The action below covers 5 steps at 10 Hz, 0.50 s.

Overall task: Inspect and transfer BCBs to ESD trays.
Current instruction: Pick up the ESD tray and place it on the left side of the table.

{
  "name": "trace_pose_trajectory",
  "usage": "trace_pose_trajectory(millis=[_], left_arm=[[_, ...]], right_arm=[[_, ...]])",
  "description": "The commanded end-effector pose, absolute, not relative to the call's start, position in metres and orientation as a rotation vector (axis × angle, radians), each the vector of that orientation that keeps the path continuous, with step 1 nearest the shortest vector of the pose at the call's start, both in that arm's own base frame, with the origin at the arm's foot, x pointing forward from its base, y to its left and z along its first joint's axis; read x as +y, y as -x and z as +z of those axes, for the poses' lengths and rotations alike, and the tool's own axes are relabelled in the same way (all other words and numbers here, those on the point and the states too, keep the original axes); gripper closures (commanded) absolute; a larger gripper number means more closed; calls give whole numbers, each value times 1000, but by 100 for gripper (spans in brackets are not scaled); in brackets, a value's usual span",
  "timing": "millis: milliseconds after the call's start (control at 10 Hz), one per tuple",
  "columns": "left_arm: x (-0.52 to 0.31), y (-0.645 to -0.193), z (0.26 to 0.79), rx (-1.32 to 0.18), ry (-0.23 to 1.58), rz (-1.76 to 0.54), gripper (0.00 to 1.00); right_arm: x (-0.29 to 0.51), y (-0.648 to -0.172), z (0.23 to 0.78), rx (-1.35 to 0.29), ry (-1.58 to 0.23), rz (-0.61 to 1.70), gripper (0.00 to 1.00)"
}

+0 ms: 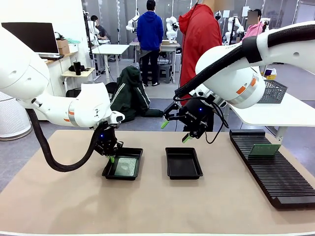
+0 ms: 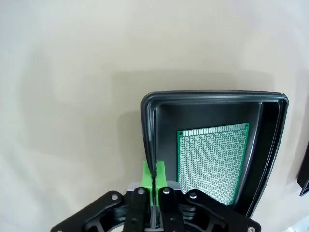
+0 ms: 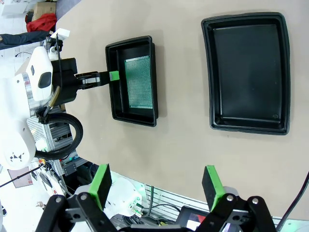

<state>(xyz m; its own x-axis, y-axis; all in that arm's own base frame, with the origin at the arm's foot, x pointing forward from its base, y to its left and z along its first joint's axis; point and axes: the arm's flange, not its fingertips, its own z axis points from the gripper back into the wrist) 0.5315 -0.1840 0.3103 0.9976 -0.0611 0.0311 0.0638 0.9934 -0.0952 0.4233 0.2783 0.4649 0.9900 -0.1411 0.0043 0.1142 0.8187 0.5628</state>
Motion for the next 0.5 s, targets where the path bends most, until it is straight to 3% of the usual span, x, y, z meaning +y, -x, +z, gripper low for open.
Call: trace_pose_trajectory(millis=[0, 400], left_arm=[[-166, -535, 312, -31, 171, -75, 97], [-103, -537, 328, -39, 387, -83, 97]], right_arm=[[279, -426, 465, -50, -588, -142, 0], [279, -426, 465, -50, -588, -142, 0]])
